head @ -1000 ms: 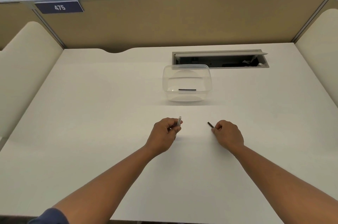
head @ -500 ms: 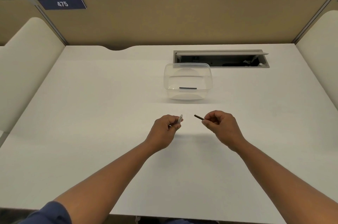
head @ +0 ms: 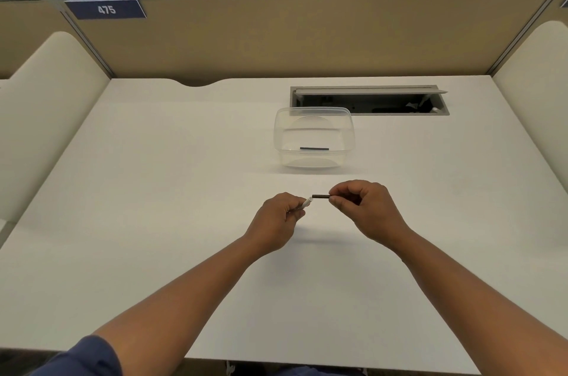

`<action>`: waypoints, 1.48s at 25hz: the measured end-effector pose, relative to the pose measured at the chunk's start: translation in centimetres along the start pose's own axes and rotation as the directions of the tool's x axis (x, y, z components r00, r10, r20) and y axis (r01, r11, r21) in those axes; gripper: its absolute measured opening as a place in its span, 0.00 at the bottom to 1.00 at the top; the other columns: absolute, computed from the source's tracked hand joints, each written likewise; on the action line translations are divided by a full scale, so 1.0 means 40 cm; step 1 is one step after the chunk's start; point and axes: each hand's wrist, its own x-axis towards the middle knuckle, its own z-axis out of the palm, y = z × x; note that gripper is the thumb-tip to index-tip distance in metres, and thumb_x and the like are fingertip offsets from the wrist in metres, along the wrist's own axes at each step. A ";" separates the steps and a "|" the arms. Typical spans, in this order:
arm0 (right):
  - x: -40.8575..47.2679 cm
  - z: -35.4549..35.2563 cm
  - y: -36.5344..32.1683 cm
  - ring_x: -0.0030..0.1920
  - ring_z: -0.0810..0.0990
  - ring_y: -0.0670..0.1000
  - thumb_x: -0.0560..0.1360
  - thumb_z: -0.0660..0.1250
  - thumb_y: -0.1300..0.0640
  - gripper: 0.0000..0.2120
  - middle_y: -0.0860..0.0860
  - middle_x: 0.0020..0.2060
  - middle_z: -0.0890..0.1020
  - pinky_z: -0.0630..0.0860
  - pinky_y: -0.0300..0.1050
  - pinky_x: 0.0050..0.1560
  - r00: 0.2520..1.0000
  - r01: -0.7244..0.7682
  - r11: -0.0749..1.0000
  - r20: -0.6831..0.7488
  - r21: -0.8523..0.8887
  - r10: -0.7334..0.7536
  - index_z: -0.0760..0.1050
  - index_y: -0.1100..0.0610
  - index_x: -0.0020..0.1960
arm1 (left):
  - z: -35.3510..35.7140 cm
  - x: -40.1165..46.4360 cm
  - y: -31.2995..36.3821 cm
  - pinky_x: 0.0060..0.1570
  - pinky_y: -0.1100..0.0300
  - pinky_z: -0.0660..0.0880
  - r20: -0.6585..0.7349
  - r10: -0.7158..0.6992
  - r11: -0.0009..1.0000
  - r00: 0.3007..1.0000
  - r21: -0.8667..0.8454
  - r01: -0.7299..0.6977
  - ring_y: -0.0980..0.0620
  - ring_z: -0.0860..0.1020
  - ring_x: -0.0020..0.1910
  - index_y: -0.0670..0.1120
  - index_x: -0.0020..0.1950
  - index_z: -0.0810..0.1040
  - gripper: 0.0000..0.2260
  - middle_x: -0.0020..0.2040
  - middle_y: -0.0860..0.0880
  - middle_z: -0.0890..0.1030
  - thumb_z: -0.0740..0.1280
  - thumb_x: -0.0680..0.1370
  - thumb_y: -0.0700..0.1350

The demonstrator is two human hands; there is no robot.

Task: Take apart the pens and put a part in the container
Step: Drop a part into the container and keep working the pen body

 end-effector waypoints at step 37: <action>-0.015 0.023 0.016 0.34 0.73 0.40 0.79 0.67 0.58 0.07 0.43 0.32 0.77 0.68 0.32 0.33 0.996 0.053 0.967 0.083 -0.248 -0.034 0.80 0.54 0.42 | -0.050 -0.015 0.044 0.44 0.48 0.77 0.120 0.132 0.951 0.984 0.266 -0.160 0.52 0.75 0.43 0.56 0.56 0.79 0.09 0.41 0.54 0.77 0.59 0.83 0.50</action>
